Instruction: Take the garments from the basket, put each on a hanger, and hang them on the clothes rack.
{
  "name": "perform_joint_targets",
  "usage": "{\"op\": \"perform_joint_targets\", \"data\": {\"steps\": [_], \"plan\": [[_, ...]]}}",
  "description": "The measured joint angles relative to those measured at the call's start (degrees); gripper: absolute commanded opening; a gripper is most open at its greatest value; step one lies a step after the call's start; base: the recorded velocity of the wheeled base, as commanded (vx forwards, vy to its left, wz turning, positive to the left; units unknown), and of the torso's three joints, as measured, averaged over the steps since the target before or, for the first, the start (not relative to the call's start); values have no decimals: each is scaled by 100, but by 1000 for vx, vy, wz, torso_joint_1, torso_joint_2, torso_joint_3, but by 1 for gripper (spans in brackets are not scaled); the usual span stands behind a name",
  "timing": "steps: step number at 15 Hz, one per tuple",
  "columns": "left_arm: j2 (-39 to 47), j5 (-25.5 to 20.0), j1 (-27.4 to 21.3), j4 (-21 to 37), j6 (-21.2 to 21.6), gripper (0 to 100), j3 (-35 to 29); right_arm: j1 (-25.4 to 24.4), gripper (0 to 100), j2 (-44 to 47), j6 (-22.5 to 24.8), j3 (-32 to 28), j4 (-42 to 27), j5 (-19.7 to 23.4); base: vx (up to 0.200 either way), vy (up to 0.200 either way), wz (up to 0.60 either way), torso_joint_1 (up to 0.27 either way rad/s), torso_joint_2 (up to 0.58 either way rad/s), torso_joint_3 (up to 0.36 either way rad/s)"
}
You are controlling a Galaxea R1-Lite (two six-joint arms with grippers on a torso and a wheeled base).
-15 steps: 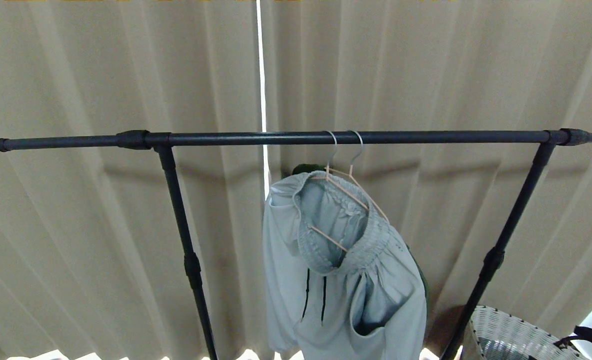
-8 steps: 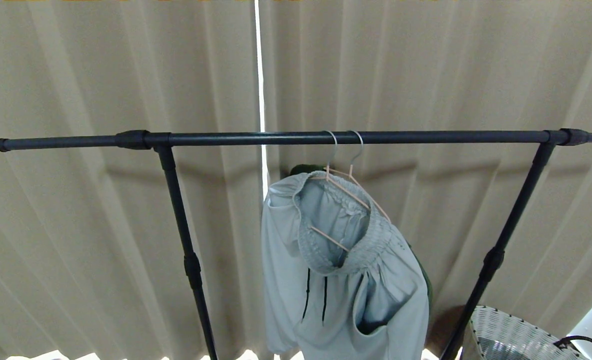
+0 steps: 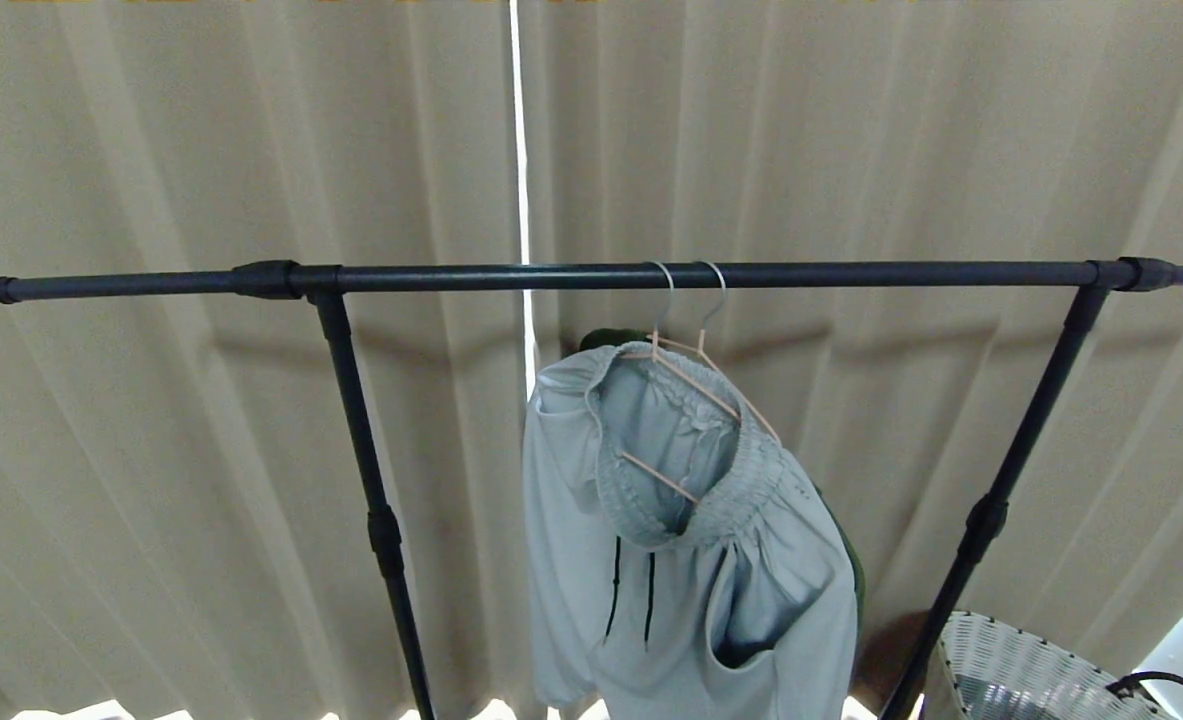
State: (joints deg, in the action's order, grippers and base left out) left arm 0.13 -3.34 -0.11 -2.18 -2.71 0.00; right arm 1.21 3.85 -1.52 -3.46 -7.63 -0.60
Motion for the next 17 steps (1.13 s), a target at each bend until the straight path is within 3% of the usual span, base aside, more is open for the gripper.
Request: {"op": "perform_joint_targets", "data": {"steps": [17], "plan": [[-6,1,1,0,0,100,0,-137,100,-378,-26,40,27,16,0,0,0,0,0,0]]}}
